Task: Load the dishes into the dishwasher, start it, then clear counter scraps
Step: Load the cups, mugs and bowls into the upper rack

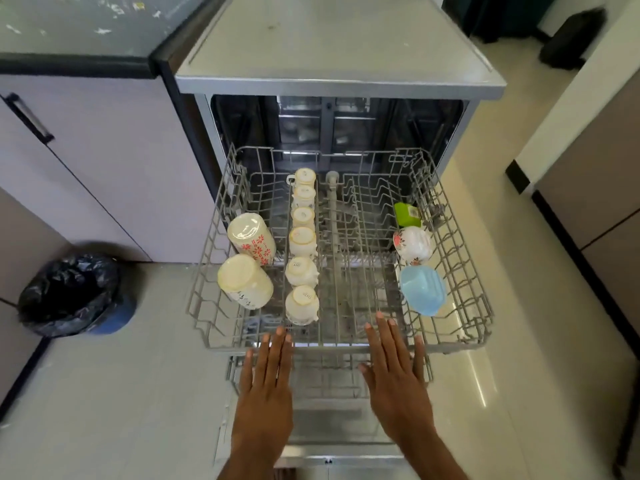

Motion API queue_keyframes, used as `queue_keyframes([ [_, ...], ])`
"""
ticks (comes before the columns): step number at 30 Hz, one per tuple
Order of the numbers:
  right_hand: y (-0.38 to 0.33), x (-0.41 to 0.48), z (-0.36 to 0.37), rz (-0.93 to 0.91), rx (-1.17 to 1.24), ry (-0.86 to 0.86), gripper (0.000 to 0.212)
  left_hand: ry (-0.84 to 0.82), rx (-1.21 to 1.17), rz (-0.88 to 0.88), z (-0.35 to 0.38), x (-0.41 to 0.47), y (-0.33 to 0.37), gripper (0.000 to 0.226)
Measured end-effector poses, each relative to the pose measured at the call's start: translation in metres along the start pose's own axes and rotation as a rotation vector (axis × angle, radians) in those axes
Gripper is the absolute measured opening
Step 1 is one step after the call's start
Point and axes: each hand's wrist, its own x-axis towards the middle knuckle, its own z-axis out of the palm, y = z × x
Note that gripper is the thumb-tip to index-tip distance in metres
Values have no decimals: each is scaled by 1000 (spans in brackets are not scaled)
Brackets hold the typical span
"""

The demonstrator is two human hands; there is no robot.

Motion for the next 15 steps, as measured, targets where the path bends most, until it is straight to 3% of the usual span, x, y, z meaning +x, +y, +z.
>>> queue_keyframes([
  [8, 18, 20, 52, -87, -216, 468, 53, 448, 101, -69, 69, 23, -6, 62],
  [15, 22, 59, 65, -133, -247, 609, 52, 560, 67, -16, 84, 62, -18, 60],
])
